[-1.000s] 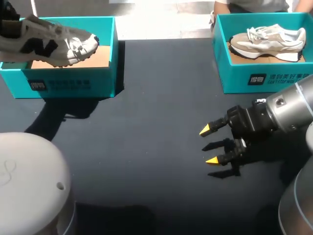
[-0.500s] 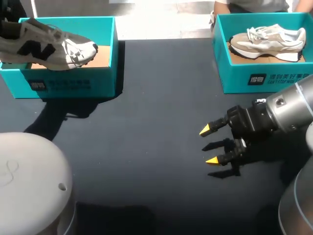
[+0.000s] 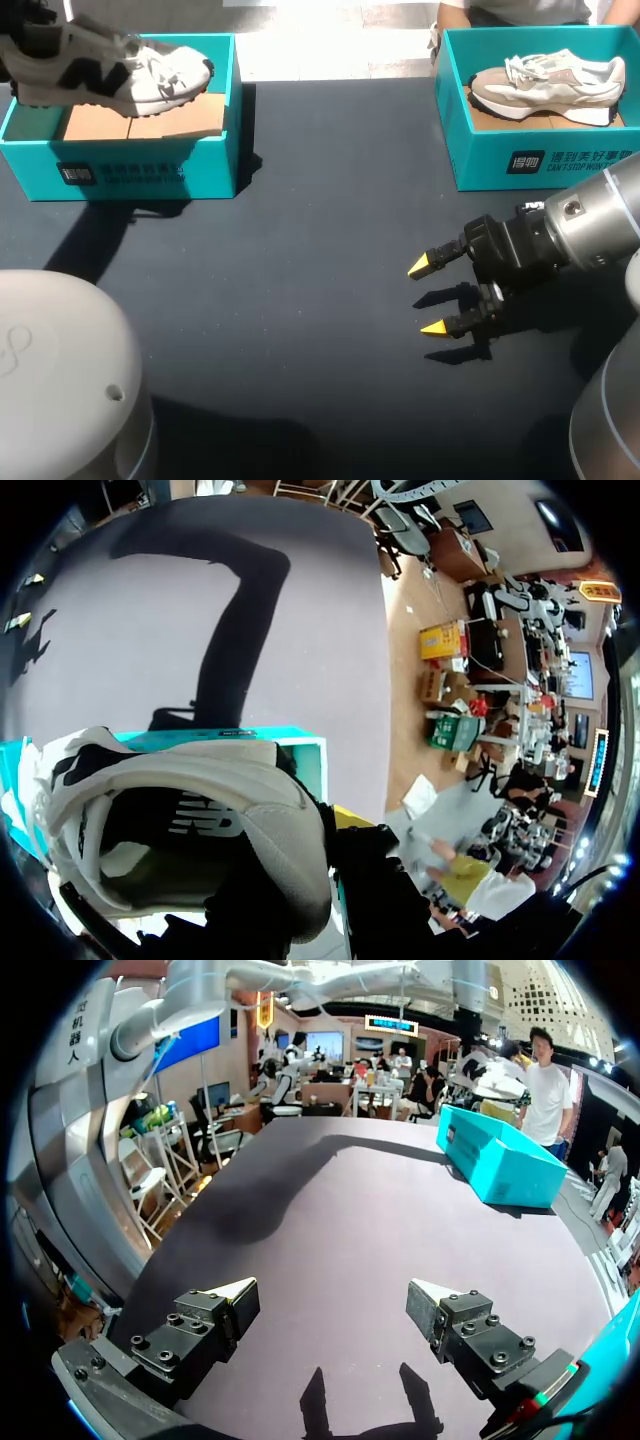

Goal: Take the shoe out of the shoebox, open the shoe tongue, remove and reinsert the insole, then place the shoe into the shoebox

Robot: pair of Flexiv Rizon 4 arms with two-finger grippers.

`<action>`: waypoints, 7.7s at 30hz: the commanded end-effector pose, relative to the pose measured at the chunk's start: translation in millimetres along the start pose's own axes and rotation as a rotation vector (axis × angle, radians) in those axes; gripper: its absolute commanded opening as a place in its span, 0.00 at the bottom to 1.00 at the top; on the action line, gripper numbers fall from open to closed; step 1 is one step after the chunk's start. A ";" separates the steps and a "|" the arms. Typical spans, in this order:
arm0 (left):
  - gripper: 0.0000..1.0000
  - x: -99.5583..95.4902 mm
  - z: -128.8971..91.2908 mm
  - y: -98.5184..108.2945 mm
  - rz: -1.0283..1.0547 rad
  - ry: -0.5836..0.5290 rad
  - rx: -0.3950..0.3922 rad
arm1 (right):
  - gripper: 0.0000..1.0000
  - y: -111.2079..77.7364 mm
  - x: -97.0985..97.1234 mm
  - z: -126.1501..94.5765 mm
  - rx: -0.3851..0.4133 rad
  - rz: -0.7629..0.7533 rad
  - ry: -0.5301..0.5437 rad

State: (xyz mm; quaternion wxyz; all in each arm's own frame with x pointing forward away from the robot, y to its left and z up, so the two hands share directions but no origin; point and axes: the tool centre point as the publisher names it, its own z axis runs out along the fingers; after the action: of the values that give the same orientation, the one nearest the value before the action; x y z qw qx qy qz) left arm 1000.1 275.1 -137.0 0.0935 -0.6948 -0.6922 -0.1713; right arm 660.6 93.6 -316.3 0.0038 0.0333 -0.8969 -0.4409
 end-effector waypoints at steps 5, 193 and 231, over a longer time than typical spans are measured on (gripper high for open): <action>0.00 -0.7 13.4 35.7 -0.008 -0.032 0.017 | 1.00 1.1 0.2 1.9 0.005 0.001 -0.002; 1.00 -28.5 31.8 -12.4 -0.251 -0.151 -0.055 | 1.00 35.9 -141.1 -106.9 0.177 0.902 -0.727; 1.00 -28.5 31.8 -12.4 -0.251 -0.151 -0.055 | 1.00 -59.1 -328.9 -221.7 0.323 2.146 -1.168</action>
State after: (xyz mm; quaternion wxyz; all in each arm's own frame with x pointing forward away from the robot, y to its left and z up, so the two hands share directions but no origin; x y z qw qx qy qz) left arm 992.7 260.2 -178.0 0.0005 -0.6159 -0.7741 -0.1462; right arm 992.4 -90.5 -223.0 -0.0581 -0.8866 -0.4505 -0.0869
